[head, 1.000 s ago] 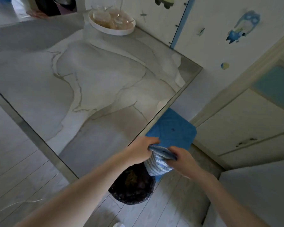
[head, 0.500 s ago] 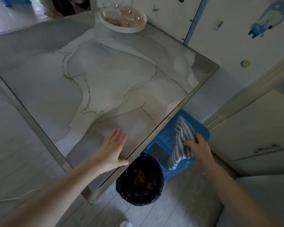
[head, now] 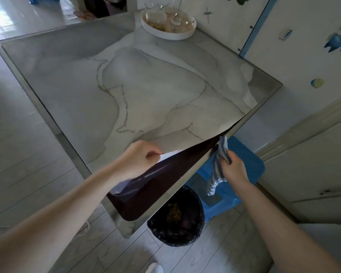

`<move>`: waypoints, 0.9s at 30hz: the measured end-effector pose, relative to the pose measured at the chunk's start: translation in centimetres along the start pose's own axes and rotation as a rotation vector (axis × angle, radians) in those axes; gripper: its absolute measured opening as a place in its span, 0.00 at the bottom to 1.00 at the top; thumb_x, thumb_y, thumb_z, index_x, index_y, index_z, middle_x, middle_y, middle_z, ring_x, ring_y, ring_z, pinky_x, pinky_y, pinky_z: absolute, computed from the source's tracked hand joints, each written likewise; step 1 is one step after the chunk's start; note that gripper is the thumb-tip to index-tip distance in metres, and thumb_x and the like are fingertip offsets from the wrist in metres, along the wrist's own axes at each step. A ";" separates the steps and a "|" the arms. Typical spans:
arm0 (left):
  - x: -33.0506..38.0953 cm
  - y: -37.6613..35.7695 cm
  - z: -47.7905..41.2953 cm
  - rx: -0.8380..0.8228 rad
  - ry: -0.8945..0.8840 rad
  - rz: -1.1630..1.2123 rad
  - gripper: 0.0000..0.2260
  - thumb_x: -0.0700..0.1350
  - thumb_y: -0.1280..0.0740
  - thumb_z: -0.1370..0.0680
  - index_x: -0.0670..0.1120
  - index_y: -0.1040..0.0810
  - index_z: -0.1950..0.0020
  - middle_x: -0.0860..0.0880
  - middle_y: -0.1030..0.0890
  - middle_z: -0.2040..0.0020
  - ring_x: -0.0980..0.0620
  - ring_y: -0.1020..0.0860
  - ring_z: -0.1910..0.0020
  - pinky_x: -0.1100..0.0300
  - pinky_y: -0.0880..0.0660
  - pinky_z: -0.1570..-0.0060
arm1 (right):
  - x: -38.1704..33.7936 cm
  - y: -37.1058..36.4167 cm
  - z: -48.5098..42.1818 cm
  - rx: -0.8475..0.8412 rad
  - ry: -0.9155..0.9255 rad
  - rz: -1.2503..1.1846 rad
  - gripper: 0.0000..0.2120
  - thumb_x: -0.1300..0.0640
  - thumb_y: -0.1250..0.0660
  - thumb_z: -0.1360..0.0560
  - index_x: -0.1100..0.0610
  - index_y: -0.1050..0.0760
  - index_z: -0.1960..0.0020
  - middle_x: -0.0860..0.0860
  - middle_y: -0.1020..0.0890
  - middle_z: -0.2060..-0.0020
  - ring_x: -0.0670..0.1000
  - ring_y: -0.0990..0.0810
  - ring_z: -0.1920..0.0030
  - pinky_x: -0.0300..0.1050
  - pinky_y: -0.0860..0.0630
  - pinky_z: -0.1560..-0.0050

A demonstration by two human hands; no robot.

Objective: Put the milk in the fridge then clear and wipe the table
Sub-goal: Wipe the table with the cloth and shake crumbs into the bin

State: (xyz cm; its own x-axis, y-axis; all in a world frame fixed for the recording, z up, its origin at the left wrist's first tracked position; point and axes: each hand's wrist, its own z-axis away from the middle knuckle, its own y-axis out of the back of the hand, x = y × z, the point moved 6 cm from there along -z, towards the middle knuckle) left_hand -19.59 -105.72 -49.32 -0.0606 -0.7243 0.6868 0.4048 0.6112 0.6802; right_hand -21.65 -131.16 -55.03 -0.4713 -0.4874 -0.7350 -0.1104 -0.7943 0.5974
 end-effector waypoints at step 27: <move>1.0 1.5 -0.1 -0.036 -0.123 0.085 0.09 0.35 0.40 0.26 0.47 0.25 0.59 0.45 0.27 0.61 0.53 0.31 0.60 0.63 0.37 0.63 | -8.0 -16.0 9.5 -0.644 0.462 0.415 0.11 0.51 0.35 0.26 0.54 0.22 0.47 0.54 0.21 0.56 0.53 0.23 0.51 0.45 0.30 0.55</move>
State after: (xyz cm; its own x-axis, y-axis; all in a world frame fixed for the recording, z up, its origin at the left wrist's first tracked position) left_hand -18.93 -105.54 -47.65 -0.1349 -0.6246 0.7692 0.4452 0.6553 0.6102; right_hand -24.48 -111.12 -55.67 0.0508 -0.7681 -0.6383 0.5690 -0.5030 0.6506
